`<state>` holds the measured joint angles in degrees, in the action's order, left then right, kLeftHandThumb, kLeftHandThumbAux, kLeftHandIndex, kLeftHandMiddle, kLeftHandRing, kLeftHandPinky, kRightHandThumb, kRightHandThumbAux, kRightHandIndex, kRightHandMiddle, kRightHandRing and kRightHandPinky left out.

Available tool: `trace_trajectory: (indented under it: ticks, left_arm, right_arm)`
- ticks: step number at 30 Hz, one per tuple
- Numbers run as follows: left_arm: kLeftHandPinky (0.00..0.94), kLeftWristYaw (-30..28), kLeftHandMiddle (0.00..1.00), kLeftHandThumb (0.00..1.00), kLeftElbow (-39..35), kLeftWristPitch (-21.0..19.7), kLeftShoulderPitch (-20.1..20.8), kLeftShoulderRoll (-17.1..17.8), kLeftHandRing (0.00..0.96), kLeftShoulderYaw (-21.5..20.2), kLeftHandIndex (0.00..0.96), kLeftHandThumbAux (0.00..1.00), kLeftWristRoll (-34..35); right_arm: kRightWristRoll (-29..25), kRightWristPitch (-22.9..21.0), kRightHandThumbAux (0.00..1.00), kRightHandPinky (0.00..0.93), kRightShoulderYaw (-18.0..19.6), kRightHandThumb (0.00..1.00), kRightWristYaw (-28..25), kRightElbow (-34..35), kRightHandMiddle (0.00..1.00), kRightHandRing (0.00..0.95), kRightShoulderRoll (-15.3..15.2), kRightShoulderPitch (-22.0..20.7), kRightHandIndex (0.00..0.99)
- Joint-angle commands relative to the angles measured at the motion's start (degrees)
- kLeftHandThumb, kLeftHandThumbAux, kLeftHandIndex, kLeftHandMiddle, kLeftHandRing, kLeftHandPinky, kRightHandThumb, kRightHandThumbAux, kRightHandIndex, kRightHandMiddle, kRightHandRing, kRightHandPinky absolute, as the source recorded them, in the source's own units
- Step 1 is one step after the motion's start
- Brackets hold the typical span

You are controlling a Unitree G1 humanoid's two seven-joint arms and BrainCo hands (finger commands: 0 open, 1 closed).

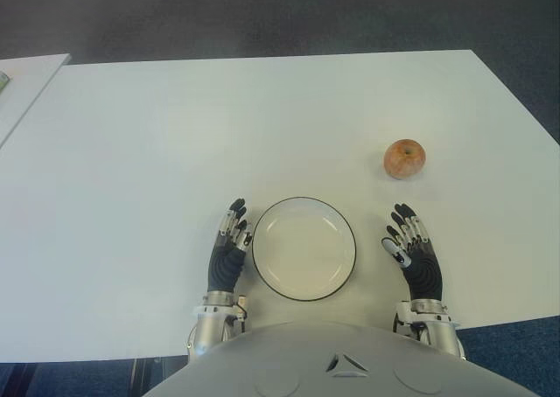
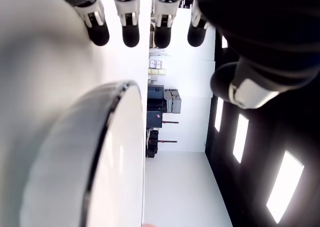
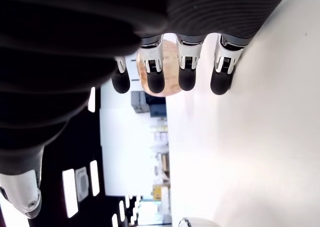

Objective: Put the apples into the plate.

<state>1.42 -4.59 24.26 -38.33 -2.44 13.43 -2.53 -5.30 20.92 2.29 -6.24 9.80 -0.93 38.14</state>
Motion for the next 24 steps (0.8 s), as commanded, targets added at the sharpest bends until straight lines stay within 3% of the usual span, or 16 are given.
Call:
trace_trajectory:
  ticks: [1, 24]
  left_arm:
    - [0.002, 0.6, 0.000, 0.018, 0.0, -1.0, -0.9, 0.2, 0.000, 0.2, 0.000, 0.457, -1.4]
    - [0.008, 2.5, 0.000, 0.024, -1.3, -2.4, -1.4, -1.1, 0.000, 1.4, 0.000, 0.477, -2.7]
  right_arm:
    - [-0.8, -2.0, 0.577, 0.000, 0.4, 0.114, -0.9, 0.3, 0.000, 0.000, -1.1, 0.1, 0.000]
    - [-0.9, -4.7, 0.598, 0.000, 0.9, 0.112, -1.7, 0.1, 0.000, 0.000, -1.2, -3.1, 0.000]
